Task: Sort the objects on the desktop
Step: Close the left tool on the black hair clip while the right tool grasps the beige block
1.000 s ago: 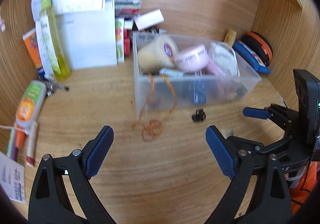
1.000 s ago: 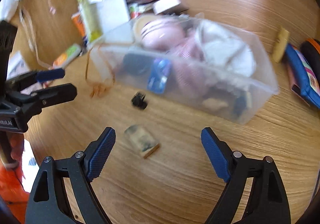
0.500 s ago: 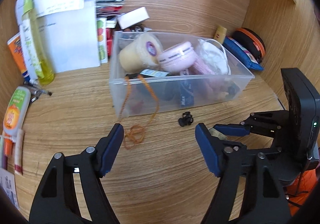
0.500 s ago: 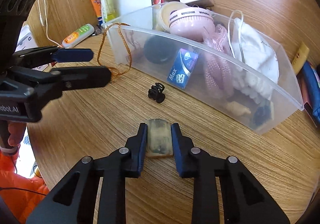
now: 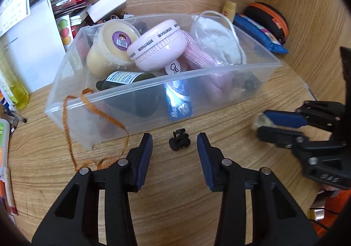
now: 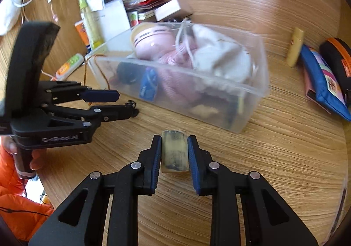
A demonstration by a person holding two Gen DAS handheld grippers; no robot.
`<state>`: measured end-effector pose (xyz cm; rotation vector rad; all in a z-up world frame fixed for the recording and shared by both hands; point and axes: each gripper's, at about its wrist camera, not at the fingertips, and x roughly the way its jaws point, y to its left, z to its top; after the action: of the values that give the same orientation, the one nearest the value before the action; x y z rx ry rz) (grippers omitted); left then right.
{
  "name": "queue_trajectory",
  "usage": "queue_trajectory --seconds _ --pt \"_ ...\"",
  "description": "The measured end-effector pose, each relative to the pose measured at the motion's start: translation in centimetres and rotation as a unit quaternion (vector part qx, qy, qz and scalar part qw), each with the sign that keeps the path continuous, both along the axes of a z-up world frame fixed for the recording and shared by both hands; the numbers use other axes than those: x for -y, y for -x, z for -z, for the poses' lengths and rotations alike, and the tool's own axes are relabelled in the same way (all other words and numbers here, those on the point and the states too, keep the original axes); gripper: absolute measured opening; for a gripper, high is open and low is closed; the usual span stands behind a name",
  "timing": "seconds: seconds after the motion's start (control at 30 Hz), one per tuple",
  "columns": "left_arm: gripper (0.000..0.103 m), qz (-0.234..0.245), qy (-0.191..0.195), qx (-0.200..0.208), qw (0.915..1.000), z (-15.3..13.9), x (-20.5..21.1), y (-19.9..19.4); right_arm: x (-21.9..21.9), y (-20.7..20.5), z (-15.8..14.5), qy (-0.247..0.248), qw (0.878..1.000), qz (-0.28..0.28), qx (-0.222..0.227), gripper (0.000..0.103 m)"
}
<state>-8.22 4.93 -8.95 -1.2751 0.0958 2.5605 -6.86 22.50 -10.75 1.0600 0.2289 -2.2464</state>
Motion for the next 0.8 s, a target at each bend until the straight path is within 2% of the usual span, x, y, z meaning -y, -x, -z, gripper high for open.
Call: queue_trajectory --seconds 0.03,0.17,0.2,0.5,0.8 --pt "0.034 -0.003 0.006 0.002 1.0 0.2 -0.2 0.2 -0.1 0.2 -0.1 0.003 1.0 0.002 -0.001 0.022" --pt "0.026 0.0 0.016 0.008 0.9998 0.6 -0.7 0.7 -0.6 0.6 -0.5 0.009 1.0 0.003 -0.006 0.022" --pt "0.02 0.002 0.021 0.004 0.9998 0.6 -0.9 0.6 -0.7 0.6 -0.5 0.01 1.0 0.003 -0.007 0.022" --pt "0.019 0.011 0.015 -0.01 0.9998 -0.1 -0.5 -0.2 -1.6 1.2 -1.1 0.018 1.0 0.021 -0.013 0.022" --pt "0.019 0.007 -0.025 -0.056 0.9981 -3.8 0.9 -2.0 -2.5 1.0 -3.4 0.024 0.998 0.036 -0.048 0.022"
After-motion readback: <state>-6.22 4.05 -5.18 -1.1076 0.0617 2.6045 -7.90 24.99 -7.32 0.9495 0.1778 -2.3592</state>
